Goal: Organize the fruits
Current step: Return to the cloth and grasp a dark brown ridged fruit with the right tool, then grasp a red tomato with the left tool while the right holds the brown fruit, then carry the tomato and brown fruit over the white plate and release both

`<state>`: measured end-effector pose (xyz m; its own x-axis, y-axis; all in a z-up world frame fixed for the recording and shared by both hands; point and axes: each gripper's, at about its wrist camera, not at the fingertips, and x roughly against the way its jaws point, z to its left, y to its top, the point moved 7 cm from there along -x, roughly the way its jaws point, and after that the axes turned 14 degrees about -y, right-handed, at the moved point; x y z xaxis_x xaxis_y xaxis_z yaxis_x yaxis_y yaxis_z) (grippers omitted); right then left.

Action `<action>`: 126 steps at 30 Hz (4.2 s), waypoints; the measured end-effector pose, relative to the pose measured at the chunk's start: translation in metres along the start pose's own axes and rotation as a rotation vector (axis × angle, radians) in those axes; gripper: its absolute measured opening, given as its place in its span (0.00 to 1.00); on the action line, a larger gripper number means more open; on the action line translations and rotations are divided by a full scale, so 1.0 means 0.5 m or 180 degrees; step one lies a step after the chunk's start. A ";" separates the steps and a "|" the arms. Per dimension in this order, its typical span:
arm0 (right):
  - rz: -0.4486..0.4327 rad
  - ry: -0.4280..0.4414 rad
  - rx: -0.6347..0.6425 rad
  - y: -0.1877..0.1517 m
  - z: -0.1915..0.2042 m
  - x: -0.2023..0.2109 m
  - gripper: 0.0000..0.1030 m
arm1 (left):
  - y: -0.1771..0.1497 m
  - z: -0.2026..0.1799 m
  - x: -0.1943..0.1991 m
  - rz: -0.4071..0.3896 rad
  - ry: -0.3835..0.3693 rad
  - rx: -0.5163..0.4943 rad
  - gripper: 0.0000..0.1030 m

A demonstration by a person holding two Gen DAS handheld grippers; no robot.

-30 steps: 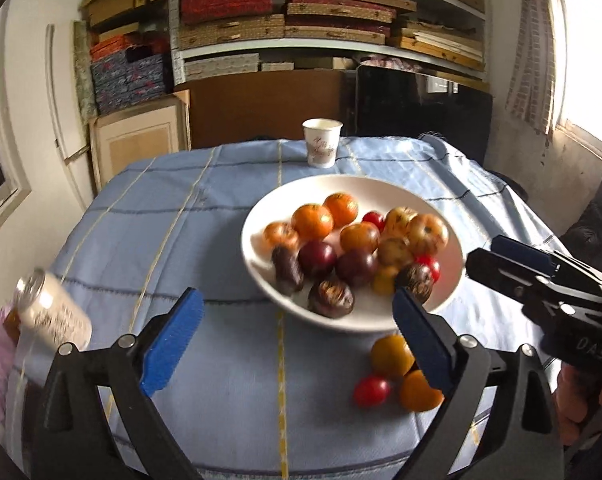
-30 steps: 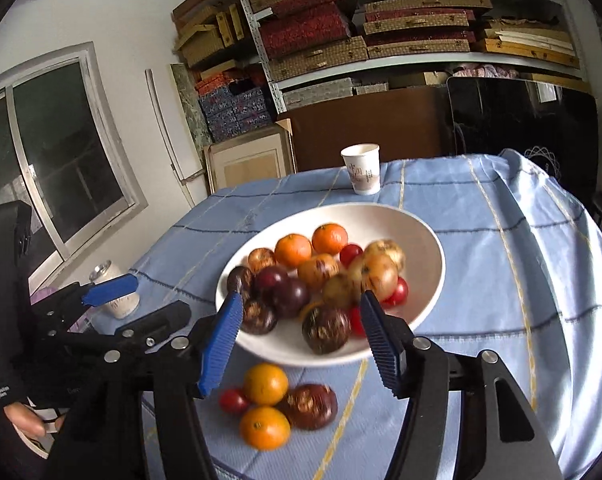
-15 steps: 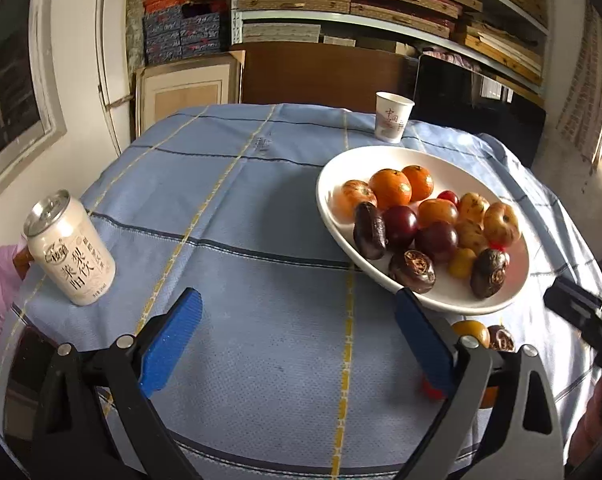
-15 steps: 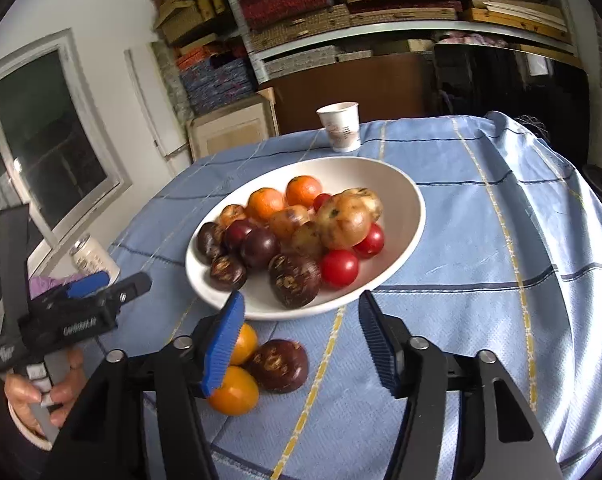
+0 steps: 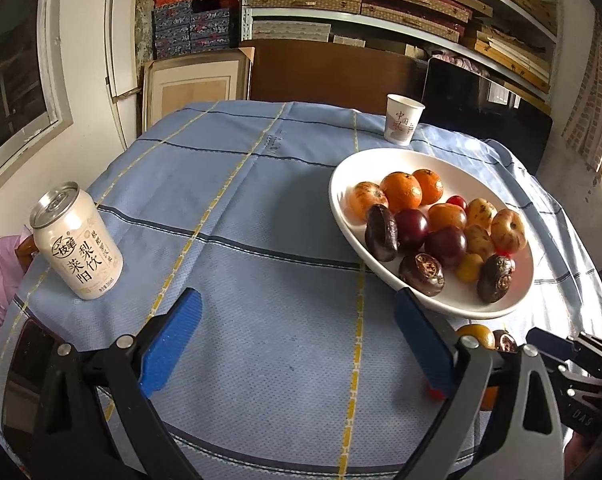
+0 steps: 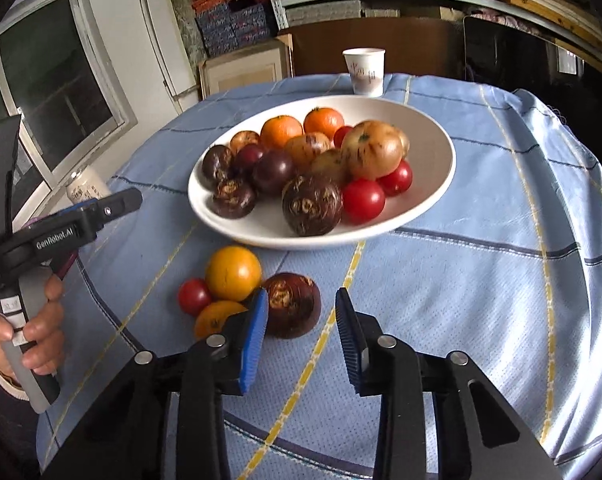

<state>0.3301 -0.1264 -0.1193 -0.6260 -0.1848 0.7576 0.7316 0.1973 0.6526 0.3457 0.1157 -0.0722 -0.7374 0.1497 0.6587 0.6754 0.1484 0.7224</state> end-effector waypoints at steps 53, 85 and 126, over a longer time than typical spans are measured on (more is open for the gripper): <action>-0.0012 0.0048 -0.0267 0.001 -0.020 0.002 0.40 | -0.121 -0.174 -0.037 0.0937 -0.1378 -0.0938 0.49; -0.0026 -0.0043 -0.0222 0.000 -0.021 -0.001 0.40 | -0.181 -0.243 -0.034 0.1084 -0.1436 -0.1408 0.25; -0.0363 0.0018 -0.0288 0.306 -0.052 -0.113 0.41 | 0.185 -0.181 -0.249 0.0389 -0.0511 -0.0825 0.28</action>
<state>0.4844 -0.1108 -0.0626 -0.7051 -0.2065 0.6784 0.6774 0.0872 0.7305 0.4987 0.0225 -0.0684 -0.6260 0.3064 0.7171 0.7185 -0.1308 0.6831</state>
